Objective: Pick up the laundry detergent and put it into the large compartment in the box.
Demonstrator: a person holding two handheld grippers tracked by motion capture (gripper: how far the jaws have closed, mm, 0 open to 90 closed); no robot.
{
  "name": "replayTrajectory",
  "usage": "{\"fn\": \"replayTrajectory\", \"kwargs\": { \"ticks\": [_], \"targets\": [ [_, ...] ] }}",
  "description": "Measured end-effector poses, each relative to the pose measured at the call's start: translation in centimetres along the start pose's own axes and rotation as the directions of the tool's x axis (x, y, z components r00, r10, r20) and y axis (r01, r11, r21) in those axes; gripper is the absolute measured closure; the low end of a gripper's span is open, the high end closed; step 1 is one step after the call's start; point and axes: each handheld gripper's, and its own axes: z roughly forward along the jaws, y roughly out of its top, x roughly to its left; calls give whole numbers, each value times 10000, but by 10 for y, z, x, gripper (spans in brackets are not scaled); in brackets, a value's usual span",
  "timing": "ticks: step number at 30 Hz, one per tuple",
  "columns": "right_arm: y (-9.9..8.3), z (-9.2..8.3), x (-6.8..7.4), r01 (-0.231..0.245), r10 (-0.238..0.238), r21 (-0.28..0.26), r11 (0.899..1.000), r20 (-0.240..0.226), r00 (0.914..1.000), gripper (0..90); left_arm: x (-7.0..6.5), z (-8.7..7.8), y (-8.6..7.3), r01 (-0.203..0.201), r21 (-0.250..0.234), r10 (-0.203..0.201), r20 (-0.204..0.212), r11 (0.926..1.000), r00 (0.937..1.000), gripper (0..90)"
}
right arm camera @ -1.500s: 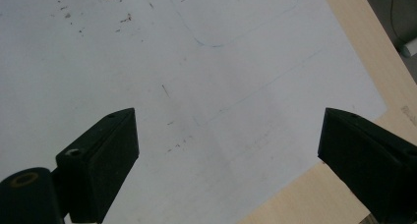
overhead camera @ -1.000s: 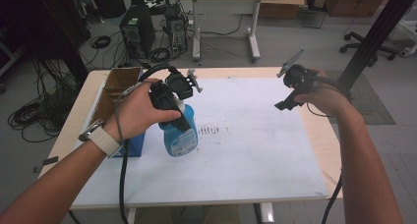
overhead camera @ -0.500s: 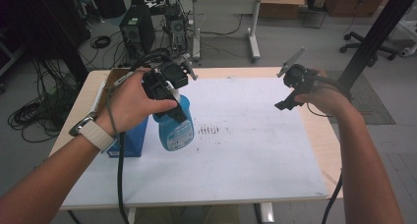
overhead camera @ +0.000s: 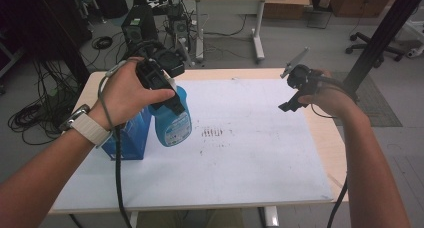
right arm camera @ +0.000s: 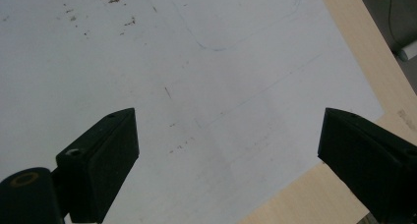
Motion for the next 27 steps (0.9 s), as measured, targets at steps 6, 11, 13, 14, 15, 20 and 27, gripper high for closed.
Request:
{"fn": "replayTrajectory", "kwargs": {
  "ticks": [6,11,13,14,15,20,27],
  "targets": [
    [0,-2,0,-5,5,-27,10000,35,10000,84,7,-11,1,417,-9,-417,-237,9991,9988,373],
    [0,-4,0,-35,36,-71,10000,66,10000,84,13,-17,1,739,-34,-739,-333,9973,9967,373],
    [0,-4,0,-60,61,-49,10000,70,10000,84,15,-19,1,868,28,-867,-389,9962,9955,373],
    [0,-4,0,-66,66,-49,10000,66,10000,84,16,-20,1,922,27,-920,-437,9957,9948,373],
    [0,-4,0,-49,50,-65,10000,73,10000,84,17,-21,1,995,17,-993,-460,9950,9940,373],
    [1,-4,0,-27,28,-73,10000,81,10000,85,25,-24,0,1509,19,-1507,-467,9885,9875,373],
    [2,-4,1,-7,8,-54,10000,76,10000,84,40,-33,-2,2211,30,-2204,-689,9753,9730,373]
  ]
}}
